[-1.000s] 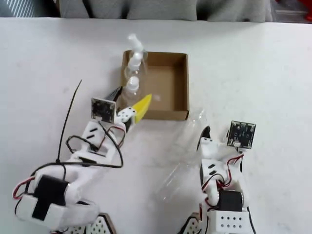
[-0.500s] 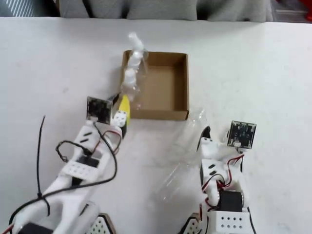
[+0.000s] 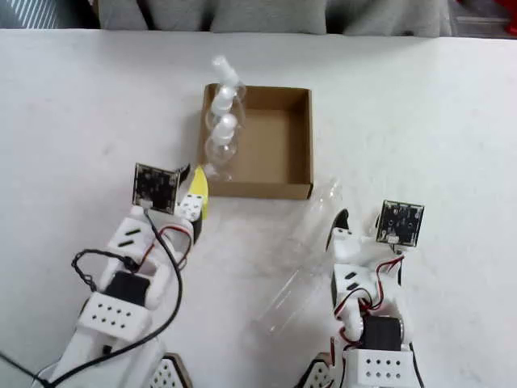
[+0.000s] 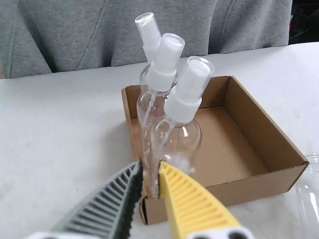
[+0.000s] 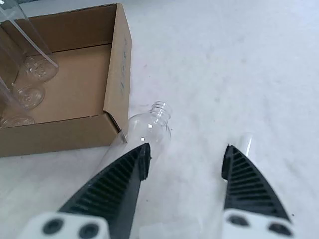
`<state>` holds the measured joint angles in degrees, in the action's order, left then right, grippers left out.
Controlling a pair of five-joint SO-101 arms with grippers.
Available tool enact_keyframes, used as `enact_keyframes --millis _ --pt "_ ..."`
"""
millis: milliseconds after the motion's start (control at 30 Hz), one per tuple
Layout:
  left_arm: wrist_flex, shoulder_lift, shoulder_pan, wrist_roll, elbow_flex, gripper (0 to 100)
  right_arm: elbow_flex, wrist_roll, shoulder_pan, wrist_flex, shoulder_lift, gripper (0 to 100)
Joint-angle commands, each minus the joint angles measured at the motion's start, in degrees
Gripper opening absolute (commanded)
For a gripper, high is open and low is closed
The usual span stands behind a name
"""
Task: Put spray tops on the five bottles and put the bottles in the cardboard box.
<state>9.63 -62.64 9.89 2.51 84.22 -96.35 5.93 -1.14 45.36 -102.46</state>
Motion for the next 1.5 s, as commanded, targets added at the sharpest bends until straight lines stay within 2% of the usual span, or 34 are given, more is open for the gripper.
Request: enact_keyframes --millis 0,167,367,467,567,767,900,1000,1267,1367,1467 --pt "8.79 -8.31 2.15 -2.29 -0.62 7 -0.44 0.26 0.75 0.22 -0.22 20.5" --pt "21.10 -15.60 5.32 -2.64 -2.73 7 -0.44 0.18 1.27 0.22 -0.22 20.5" --pt "41.05 -17.10 10.51 -2.64 -14.59 7 -0.44 -2.29 7.25 -1.63 -0.66 20.4" --pt "47.38 -15.69 14.20 -2.64 -19.78 7 -0.44 -4.75 10.24 -2.77 -0.66 20.4" --pt "50.46 -12.53 17.98 -2.64 -22.95 7 -0.18 -5.71 14.20 -3.82 -0.66 20.4" --pt "50.37 1.10 24.40 -2.46 -27.96 7 -0.09 -5.54 26.59 -9.01 -0.22 20.4" --pt "49.76 11.30 28.44 -2.46 -32.70 7 -0.09 -5.80 31.43 -8.92 -0.13 20.4" --pt "45.80 17.27 31.25 -2.29 -33.93 7 -0.09 -6.51 35.56 -9.10 -0.13 20.4" --pt "28.75 28.79 36.62 -2.20 -34.29 7 -0.26 -17.58 44.70 -13.85 -0.13 20.4" --pt "26.64 33.80 38.02 -2.02 -36.13 11 -0.44 -18.99 46.46 -15.52 -0.13 20.4" --pt "26.81 39.78 37.93 1.76 -39.74 17 -0.44 -21.01 46.64 -15.52 -0.13 20.4"
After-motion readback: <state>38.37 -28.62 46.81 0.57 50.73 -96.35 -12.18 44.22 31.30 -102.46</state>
